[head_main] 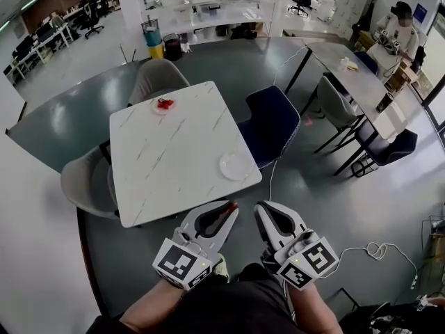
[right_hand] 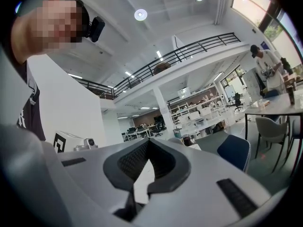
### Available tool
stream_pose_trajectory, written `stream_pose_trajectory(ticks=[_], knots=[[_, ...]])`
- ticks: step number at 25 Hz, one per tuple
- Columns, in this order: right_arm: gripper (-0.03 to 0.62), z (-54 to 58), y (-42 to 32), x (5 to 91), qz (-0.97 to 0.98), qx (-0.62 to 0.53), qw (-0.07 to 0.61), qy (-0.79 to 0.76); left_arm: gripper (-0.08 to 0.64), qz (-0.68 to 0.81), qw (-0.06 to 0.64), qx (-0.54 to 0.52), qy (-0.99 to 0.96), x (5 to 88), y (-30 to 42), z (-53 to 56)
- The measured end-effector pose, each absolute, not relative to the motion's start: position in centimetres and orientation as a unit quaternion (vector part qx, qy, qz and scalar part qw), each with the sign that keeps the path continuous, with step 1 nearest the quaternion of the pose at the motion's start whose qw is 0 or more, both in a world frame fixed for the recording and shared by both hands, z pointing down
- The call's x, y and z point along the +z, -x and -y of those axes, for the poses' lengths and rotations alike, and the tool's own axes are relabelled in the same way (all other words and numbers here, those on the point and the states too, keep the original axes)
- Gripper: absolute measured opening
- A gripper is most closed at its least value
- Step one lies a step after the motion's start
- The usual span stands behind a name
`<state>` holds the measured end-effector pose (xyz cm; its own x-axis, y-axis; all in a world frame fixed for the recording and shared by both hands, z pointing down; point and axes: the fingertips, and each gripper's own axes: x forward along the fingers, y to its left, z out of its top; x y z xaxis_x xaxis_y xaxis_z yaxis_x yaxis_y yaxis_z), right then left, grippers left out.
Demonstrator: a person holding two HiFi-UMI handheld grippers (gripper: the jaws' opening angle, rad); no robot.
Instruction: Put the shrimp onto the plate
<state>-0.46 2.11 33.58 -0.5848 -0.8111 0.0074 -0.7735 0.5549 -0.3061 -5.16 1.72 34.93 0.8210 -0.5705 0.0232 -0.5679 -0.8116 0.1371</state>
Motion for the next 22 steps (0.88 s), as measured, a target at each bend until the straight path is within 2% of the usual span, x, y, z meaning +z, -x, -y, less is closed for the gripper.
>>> stream_pose_trajectory(ticks=[22], knots=[[0.002, 19.0, -4.5, 38.1, -0.896, -0.183, 0.058, 0.400, 0.051, 0.341, 0.087, 0.075, -0.933, 42.4, -0.4, 17.4]])
